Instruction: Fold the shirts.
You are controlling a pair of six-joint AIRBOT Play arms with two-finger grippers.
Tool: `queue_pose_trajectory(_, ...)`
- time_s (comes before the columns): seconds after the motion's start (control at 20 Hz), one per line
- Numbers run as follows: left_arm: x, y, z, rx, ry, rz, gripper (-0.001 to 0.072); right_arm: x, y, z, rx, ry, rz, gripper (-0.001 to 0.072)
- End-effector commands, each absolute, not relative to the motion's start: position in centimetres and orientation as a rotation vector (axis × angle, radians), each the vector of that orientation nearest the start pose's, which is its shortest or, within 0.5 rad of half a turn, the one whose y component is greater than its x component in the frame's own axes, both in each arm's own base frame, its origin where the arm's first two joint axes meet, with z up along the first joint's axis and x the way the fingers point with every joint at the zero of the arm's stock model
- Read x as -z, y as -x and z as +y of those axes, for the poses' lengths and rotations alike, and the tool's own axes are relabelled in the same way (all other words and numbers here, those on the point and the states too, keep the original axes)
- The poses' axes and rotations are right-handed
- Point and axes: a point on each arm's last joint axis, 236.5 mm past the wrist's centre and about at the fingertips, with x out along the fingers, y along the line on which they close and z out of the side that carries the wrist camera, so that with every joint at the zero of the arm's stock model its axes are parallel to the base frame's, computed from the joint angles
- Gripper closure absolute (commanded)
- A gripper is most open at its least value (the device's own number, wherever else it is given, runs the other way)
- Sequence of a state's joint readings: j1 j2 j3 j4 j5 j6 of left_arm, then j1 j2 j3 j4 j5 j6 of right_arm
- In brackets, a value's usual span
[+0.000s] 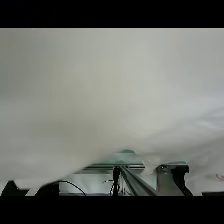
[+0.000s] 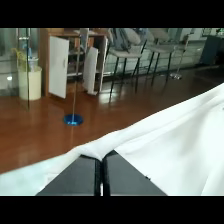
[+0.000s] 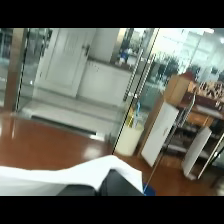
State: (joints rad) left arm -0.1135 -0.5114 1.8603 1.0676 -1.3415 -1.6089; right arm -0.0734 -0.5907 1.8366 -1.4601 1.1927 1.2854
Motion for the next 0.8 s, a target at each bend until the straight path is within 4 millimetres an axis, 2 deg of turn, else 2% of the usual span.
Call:
queue_pose_trajectory(0.0,-45.0,-10.8,-9.0,0.435,0.108,0.232,0.0682,-43.9,-21.0,0.5,-0.048,0.234,0.271,0.0686)
queue_pose_trajectory(0.05,-42.6,-11.8,-7.6,0.367,0.079,0.327,0.0682,-40.5,-22.6,0.6,-0.078,0.219,0.423,0.0686)
queue_pose_trajectory(0.15,-38.6,-14.4,-5.9,0.289,0.014,0.471,0.0682,-36.2,-26.6,1.3,-0.137,0.187,0.577,0.0686)
queue_pose_trajectory(0.3,-32.6,-19.6,-5.9,0.267,-0.013,0.665,0.0682,-31.4,-34.0,1.7,-0.179,0.13,0.689,0.0686)
queue_pose_trajectory(0.45,-28.0,-26.3,-6.6,0.263,-0.003,0.74,0.0682,-25.8,-39.6,1.6,-0.203,0.095,0.82,0.0686)
queue_pose_trajectory(0.6,-25.3,-34.2,-7.1,0.256,-0.038,0.69,0.0681,-22.4,-44.8,1.4,-0.203,0.079,0.822,0.0686)
queue_pose_trajectory(0.75,-22.4,-41.0,-7.6,0.258,-0.08,0.666,0.0681,-20.8,-49.0,1.5,-0.219,0.087,0.759,0.0686)
